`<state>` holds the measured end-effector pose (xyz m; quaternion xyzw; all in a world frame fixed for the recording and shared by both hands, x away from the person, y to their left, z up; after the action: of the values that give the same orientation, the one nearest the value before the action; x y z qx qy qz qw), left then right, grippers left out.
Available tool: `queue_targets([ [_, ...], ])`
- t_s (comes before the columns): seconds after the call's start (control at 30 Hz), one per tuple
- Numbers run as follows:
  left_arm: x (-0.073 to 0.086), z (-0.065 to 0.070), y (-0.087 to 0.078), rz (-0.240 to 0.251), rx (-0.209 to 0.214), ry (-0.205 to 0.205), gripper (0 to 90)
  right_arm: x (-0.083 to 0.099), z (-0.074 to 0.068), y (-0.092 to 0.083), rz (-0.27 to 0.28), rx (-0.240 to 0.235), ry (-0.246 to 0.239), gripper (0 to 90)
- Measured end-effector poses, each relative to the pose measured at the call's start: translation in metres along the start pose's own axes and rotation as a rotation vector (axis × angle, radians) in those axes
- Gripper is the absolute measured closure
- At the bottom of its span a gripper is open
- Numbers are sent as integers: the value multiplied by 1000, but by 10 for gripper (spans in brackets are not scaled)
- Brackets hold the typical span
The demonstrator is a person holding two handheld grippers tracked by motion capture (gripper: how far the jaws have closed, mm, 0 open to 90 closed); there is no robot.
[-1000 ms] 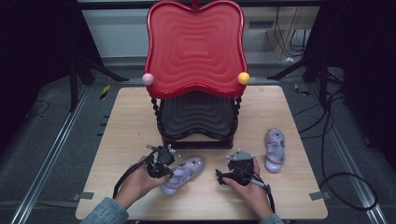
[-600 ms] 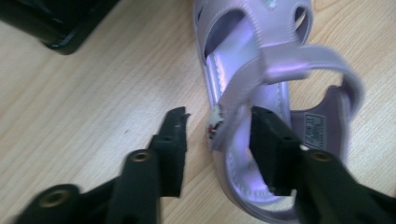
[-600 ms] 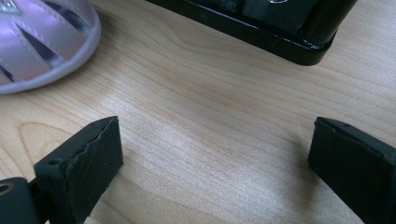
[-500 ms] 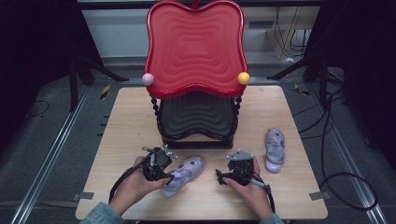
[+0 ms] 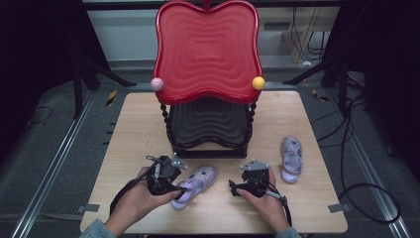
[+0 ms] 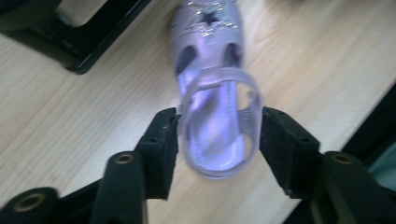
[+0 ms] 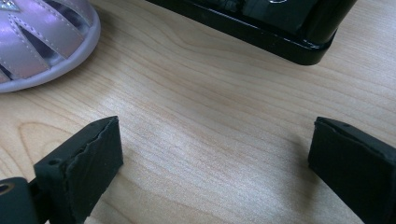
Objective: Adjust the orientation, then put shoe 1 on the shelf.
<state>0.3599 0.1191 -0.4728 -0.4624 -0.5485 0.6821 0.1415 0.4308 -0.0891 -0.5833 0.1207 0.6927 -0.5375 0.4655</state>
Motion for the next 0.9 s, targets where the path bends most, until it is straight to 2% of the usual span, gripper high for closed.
queue_targets([
  [0.17,-4,12,1,-8,23,17,488,0,0,0,1,0,2,33],
  [0.5,-2,21,11,-67,52,43,487,0,0,0,2,0,2,33],
  [0.7,4,20,24,-118,49,54,505,0,0,0,0,0,5,33],
  [0.9,18,18,47,-176,73,29,569,0,0,0,0,0,2,33],
])
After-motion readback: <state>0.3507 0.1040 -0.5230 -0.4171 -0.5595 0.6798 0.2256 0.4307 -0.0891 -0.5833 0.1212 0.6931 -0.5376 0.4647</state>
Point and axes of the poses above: each handheld gripper's, and its own axes: y roughly forward along the jaws, x roughly out of its underside, z roughly to its right, the point moved 10 cm from there along y, roughly forward along the jaws, and after that the axes turned 4 degrees about z, right-handed, at the moved point
